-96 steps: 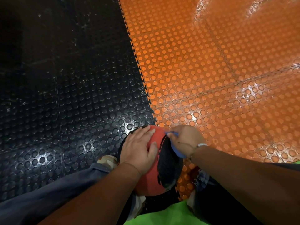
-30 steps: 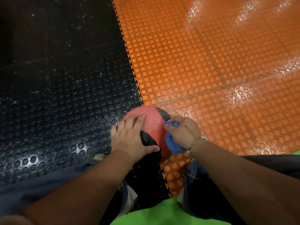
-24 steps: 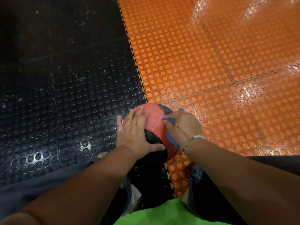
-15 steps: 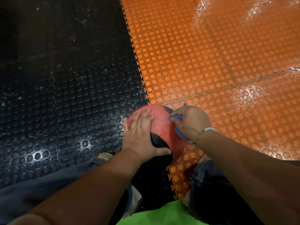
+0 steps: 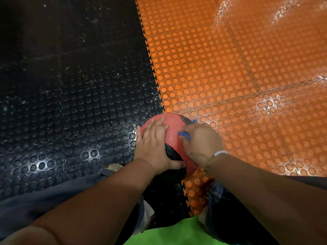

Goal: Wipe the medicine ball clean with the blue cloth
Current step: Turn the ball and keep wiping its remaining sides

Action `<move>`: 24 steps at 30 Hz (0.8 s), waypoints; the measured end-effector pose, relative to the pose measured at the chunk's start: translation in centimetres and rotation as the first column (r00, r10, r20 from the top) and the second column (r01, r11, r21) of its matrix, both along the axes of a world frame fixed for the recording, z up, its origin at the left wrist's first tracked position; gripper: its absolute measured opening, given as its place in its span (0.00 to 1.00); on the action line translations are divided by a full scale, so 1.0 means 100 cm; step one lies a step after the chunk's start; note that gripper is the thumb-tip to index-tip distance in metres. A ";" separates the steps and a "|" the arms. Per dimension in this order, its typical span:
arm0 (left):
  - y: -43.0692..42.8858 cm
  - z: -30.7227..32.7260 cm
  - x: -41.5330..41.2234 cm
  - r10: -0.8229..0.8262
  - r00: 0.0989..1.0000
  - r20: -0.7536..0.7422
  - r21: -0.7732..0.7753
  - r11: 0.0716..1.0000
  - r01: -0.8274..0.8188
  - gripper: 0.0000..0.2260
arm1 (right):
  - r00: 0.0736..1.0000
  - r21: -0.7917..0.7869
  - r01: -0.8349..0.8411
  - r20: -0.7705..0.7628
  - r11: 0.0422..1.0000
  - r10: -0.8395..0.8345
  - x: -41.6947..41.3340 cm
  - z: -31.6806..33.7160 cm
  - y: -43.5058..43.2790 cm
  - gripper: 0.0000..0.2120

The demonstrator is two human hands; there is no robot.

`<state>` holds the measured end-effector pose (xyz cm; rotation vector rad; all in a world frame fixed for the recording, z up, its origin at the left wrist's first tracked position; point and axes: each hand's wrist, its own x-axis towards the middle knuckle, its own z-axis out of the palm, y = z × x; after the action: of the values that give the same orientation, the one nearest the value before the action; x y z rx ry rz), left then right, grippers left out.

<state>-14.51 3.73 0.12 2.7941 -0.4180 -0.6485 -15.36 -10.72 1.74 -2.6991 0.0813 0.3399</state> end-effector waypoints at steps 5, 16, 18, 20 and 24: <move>-0.007 0.003 -0.002 -0.010 1.000 0.001 0.003 1.000 0.010 0.55 | 0.962 0.103 0.252 -0.133 0.962 -0.237 0.014 0.000 -0.021 0.10; -0.013 0.005 -0.002 -0.025 0.999 -0.021 0.036 0.999 0.026 0.54 | 0.959 0.092 0.261 -0.142 0.961 -0.247 0.009 -0.001 -0.028 0.10; -0.015 0.005 -0.006 -0.025 1.000 -0.018 0.042 0.999 0.026 0.54 | 0.936 0.086 0.316 -0.190 0.945 -0.295 0.010 -0.002 -0.033 0.09; -0.015 0.003 -0.008 -0.031 0.999 -0.023 0.049 0.998 0.032 0.54 | 0.974 0.013 0.202 -0.105 0.979 -0.200 0.003 -0.002 -0.019 0.10; -0.009 0.001 -0.011 -0.056 0.998 -0.014 0.044 0.997 0.057 0.54 | 1.000 -0.017 0.009 0.008 1.000 -0.009 -0.009 0.003 -0.004 0.12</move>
<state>-15.58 2.82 0.22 2.8273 -0.4876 -0.6964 -16.28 -11.16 2.07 -2.7162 0.0945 0.3273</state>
